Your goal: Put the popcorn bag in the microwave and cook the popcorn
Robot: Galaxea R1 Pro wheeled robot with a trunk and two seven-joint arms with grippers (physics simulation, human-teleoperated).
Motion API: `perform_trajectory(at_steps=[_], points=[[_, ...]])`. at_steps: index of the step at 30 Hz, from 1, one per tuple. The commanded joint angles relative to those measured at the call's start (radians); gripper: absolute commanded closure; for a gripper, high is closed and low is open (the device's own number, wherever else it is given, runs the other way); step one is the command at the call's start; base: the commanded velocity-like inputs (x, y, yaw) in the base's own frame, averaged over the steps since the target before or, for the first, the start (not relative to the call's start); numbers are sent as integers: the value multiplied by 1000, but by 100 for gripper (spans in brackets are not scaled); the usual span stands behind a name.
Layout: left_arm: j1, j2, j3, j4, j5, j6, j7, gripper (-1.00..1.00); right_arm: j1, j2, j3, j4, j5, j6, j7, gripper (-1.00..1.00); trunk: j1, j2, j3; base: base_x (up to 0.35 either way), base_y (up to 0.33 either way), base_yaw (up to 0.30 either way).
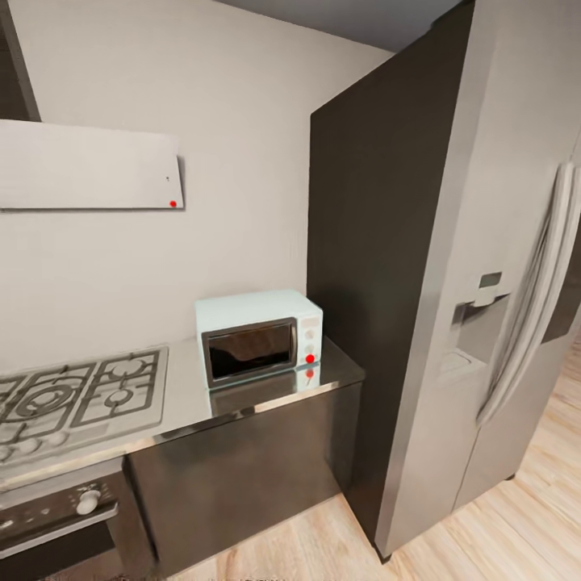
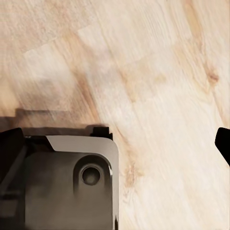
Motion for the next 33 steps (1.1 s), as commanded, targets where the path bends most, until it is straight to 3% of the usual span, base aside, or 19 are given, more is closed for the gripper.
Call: perform_trajectory(at_steps=[1,33], points=[[0,0,5,-2,0,6,0,-100,-1,-1,-8,4,7,-6,1,-100,0,-1,-1,0,0,232],[0,-1,4,-2,0,7,0,-100,-1,-1,-8,4,7,-5,0,-100,0,-1,-27,0,0,247]])
